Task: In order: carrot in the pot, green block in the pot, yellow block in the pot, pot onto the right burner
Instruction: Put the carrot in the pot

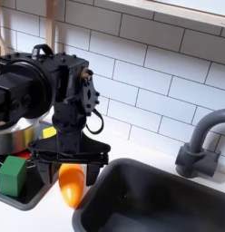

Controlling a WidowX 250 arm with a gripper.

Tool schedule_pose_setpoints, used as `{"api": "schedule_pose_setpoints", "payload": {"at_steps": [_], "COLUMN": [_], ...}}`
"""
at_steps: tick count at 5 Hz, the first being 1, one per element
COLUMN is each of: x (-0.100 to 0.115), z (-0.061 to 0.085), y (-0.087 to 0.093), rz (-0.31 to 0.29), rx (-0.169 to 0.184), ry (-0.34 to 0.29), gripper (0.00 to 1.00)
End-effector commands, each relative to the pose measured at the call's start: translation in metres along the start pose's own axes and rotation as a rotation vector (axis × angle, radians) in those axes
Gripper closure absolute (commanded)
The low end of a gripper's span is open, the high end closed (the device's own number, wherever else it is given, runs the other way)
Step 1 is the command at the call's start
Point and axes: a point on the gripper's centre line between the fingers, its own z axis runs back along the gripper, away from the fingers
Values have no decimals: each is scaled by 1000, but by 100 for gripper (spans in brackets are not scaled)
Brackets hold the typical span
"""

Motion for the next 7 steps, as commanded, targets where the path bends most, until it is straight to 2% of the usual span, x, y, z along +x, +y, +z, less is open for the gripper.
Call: {"api": "schedule_pose_setpoints", "payload": {"at_steps": [1,2,3,4,7], "x": [-9,-11,-6,-8,-9], "z": [-8,-19,-13,-13,7], "y": [7,9,15,10,7], "rz": [-10,-12,1,-4,-28], "rx": [10,15,17,-2,-14], "ry": [20,49,10,17,-25], "gripper": [0,0,39,100,100]}}
